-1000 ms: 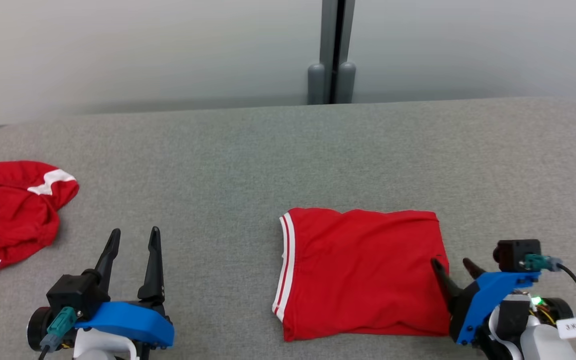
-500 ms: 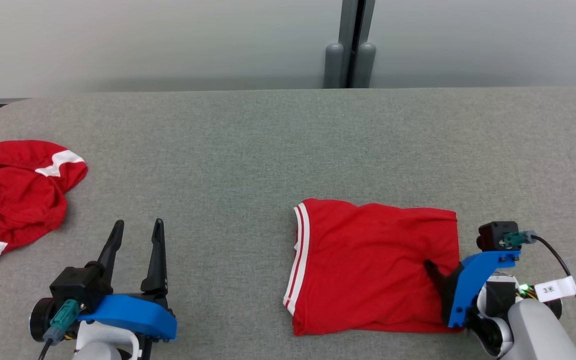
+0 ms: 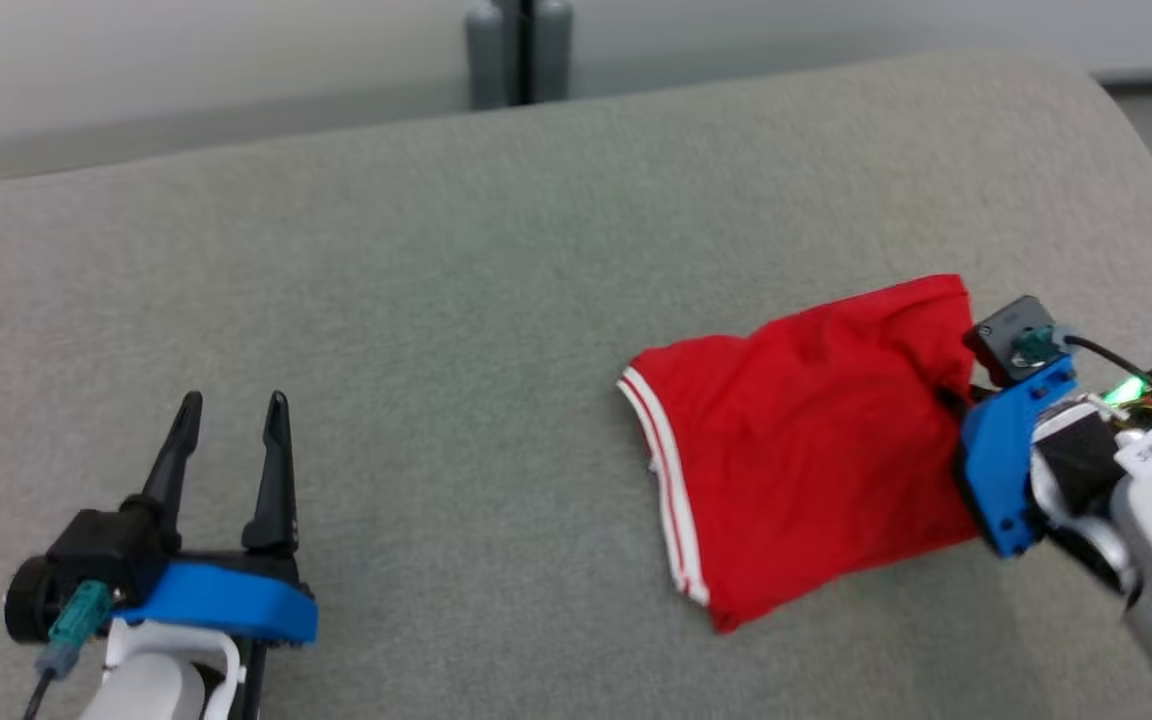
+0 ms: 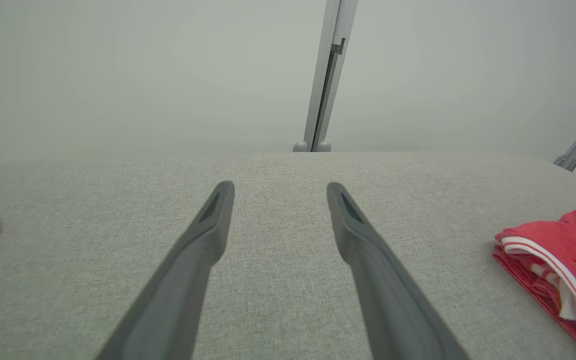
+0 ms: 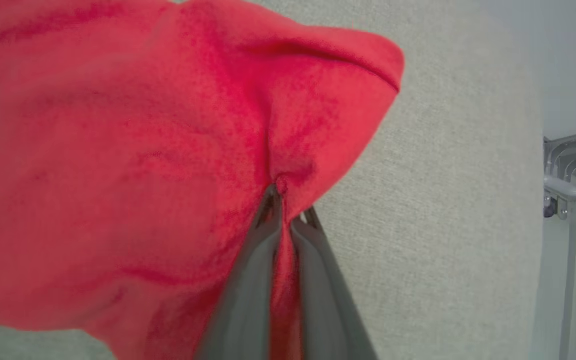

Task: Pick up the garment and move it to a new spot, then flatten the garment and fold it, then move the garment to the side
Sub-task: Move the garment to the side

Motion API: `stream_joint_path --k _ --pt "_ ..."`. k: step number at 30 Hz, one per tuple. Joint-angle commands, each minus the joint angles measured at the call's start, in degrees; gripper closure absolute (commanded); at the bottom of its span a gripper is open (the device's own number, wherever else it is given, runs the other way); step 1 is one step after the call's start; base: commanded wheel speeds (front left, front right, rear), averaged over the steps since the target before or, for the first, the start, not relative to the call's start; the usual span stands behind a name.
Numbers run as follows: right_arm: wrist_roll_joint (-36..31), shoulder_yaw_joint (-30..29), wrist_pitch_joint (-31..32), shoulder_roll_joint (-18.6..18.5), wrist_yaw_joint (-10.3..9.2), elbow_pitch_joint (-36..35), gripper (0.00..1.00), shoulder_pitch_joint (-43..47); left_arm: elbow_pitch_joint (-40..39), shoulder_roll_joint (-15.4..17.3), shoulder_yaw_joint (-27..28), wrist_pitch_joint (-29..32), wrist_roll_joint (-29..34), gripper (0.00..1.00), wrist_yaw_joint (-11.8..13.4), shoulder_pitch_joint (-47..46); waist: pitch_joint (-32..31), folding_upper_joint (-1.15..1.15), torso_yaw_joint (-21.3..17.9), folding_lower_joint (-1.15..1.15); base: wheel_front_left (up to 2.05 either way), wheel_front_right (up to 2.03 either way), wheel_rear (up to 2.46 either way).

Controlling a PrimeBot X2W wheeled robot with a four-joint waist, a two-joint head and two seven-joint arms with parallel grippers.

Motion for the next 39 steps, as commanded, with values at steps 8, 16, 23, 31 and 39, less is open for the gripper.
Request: stream_joint_path --k 8,16,23,31,39 --pt "1.9 7.5 -8.3 -15.4 0.0 2.5 1.0 -12.6 -4.0 2.2 -0.5 0.5 2.3 0.0 -0.7 -5.8 6.9 0.0 -7.9 -0.01 0.0 0.0 0.0" --pt "0.8 4.2 -17.3 -16.0 0.0 13.6 1.0 -19.5 -6.0 4.6 -0.8 2.5 3.9 0.0 -1.1 -9.6 12.7 0.0 -11.0 -0.01 0.0 0.0 0.0" --pt "-0.7 1.9 -23.2 -13.9 0.01 20.4 1.0 -21.8 -6.4 6.0 -0.8 3.5 4.1 0.0 -1.3 -10.3 13.4 0.0 -11.3 -0.01 0.0 0.0 0.0" --pt "-3.5 -0.3 -25.7 -11.4 0.01 25.3 0.0 -22.1 -5.2 5.1 -1.0 2.5 3.3 0.0 -1.0 -9.2 10.6 0.0 -9.8 -0.01 0.0 0.0 0.0" --pt "0.2 -5.6 -32.5 -7.7 0.01 23.9 0.0 -17.0 -1.0 1.9 -0.6 0.1 1.0 0.0 -0.9 -6.4 3.3 0.0 -6.6 -0.01 0.0 0.0 0.0"
